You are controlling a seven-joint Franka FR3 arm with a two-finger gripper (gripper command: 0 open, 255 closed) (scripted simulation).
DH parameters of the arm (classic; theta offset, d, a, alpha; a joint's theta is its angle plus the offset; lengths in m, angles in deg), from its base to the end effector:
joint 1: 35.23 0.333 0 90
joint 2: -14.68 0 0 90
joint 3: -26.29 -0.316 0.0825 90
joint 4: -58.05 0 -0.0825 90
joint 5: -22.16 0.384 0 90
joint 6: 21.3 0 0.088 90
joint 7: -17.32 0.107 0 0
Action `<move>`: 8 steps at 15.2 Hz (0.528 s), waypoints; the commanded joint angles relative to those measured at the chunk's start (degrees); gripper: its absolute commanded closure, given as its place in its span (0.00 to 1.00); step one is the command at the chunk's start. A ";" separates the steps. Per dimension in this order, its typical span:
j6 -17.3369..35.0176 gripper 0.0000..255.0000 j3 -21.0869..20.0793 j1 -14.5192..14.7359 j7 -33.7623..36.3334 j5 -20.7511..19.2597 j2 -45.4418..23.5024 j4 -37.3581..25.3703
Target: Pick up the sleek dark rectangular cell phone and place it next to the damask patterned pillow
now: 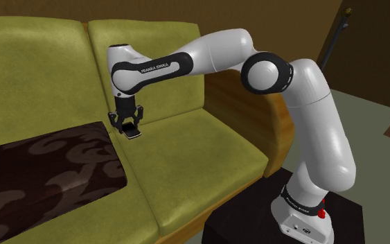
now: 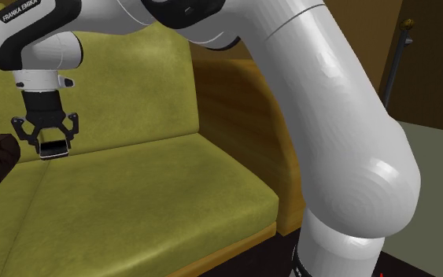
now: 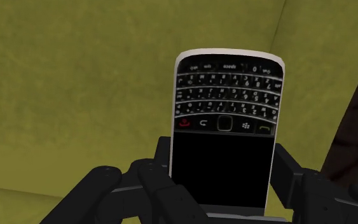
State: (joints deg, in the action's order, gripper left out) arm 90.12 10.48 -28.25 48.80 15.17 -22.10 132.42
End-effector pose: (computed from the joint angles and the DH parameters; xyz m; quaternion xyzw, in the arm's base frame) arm 0.6935 0.2319 0.3804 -0.9963 0.0816 -0.0012 0.0282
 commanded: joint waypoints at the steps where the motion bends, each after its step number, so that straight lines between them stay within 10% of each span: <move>1: 1.48 1.00 0.07 -0.05 0.05 -0.10 -0.30 1.15; 8: 4.16 1.00 0.25 -0.07 0.14 -0.36 -1.30 2.86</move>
State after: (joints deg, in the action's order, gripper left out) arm 94.17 10.74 -28.30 48.94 14.81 -23.43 135.17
